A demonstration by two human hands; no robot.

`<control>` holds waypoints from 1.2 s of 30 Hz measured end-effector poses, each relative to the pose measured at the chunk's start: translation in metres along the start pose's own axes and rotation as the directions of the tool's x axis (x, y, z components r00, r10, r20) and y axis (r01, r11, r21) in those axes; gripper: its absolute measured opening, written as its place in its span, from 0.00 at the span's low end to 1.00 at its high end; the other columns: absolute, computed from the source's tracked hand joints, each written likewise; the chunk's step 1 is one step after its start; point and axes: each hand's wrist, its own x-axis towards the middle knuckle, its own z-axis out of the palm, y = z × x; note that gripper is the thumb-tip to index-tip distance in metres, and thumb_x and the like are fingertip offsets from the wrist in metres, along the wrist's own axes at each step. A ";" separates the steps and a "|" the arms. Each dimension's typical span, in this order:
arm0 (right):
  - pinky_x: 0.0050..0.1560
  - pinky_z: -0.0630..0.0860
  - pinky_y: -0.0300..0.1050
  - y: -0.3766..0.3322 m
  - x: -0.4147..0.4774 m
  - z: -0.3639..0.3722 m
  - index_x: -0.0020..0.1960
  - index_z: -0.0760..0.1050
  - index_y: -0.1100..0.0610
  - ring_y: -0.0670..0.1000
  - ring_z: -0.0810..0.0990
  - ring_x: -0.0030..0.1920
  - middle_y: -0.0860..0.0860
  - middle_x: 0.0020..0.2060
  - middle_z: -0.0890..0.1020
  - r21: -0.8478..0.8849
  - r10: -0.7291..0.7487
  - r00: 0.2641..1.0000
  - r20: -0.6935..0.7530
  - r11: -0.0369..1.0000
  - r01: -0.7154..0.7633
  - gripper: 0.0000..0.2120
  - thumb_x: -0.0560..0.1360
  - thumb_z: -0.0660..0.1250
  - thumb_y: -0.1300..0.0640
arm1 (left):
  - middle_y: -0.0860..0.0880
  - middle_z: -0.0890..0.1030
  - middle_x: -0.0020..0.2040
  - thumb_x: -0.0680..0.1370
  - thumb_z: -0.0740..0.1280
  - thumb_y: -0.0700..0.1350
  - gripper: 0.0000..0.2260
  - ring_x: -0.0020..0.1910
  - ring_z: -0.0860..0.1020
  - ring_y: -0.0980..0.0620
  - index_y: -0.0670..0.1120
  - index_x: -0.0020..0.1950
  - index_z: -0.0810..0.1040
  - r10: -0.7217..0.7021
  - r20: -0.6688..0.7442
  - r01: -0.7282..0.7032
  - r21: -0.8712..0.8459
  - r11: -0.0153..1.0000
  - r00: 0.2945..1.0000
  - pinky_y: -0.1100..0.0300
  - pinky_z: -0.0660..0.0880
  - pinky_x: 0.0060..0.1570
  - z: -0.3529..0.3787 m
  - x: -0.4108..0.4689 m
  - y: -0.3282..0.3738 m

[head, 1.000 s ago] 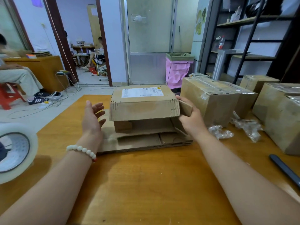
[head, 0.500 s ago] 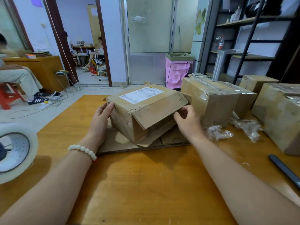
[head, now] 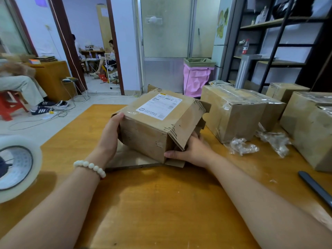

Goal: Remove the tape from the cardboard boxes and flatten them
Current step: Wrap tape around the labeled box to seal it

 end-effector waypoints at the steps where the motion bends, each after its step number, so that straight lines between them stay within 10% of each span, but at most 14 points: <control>1: 0.75 0.44 0.58 -0.002 -0.002 -0.001 0.75 0.55 0.42 0.58 0.48 0.75 0.49 0.75 0.55 0.001 -0.012 1.000 -0.015 1.000 0.012 0.44 0.65 0.71 0.35 | 0.50 0.79 0.57 0.77 0.55 0.60 0.20 0.57 0.74 0.55 0.51 0.61 0.76 -0.011 0.005 0.011 -0.019 1.000 1.000 0.59 0.69 0.53 -0.001 0.001 0.000; 7: 0.66 0.66 0.59 0.003 0.006 0.004 0.57 0.74 0.49 0.54 0.70 0.64 0.47 0.59 0.76 0.062 -0.112 0.987 -0.111 0.991 0.120 0.34 0.63 0.63 0.25 | 0.53 0.76 0.62 0.77 0.59 0.63 0.28 0.64 0.72 0.53 0.47 0.71 0.70 -0.090 -0.086 0.079 -0.118 0.990 0.992 0.55 0.65 0.65 0.000 0.004 -0.003; 10: 0.68 0.66 0.58 0.013 0.015 0.010 0.65 0.73 0.53 0.55 0.72 0.65 0.52 0.62 0.77 0.204 -0.011 0.990 -0.142 0.978 0.041 0.33 0.68 0.66 0.32 | 0.54 0.75 0.65 0.72 0.63 0.68 0.34 0.66 0.72 0.53 0.50 0.72 0.69 -0.065 -0.098 0.056 -0.094 0.994 0.993 0.50 0.64 0.71 -0.001 0.005 -0.004; 15: 0.68 0.63 0.60 0.016 0.022 0.010 0.45 0.73 0.46 0.53 0.76 0.58 0.48 0.52 0.81 0.178 -0.040 0.987 -0.159 0.982 0.069 0.08 0.74 0.67 0.42 | 0.55 0.72 0.61 0.81 0.59 0.58 0.23 0.63 0.68 0.52 0.51 0.74 0.64 -0.033 -0.144 0.028 -0.035 0.999 0.989 0.55 0.66 0.65 0.004 0.006 -0.008; 23: 0.68 0.63 0.61 0.014 0.023 0.010 0.54 0.75 0.51 0.54 0.75 0.61 0.51 0.56 0.80 0.128 -0.054 0.988 -0.144 0.989 0.073 0.14 0.76 0.64 0.42 | 0.53 0.75 0.55 0.76 0.69 0.54 0.26 0.54 0.72 0.56 0.44 0.71 0.68 -0.018 -0.241 0.006 -0.049 0.999 0.970 0.67 0.68 0.48 0.001 0.008 -0.005; 31: 0.60 0.68 0.57 0.014 0.019 0.006 0.45 0.74 0.60 0.56 0.76 0.45 0.53 0.39 0.78 0.228 0.071 0.966 -0.248 0.974 -0.013 0.22 0.80 0.56 0.41 | 0.47 0.78 0.56 0.74 0.74 0.48 0.21 0.48 0.76 0.53 0.47 0.59 0.66 0.101 -0.307 -0.038 0.204 0.978 0.946 0.67 0.71 0.43 -0.010 0.003 -0.007; 36: 0.65 0.65 0.58 0.021 0.021 0.001 0.44 0.71 0.53 0.55 0.68 0.63 0.50 0.55 0.73 0.031 0.216 0.901 -0.376 0.975 -0.221 0.16 0.77 0.60 0.39 | 0.48 0.74 0.61 0.73 0.75 0.46 0.33 0.57 0.73 0.51 0.45 0.73 0.62 0.086 -0.211 -0.003 0.364 0.931 0.974 0.60 0.70 0.55 -0.002 -0.002 -0.004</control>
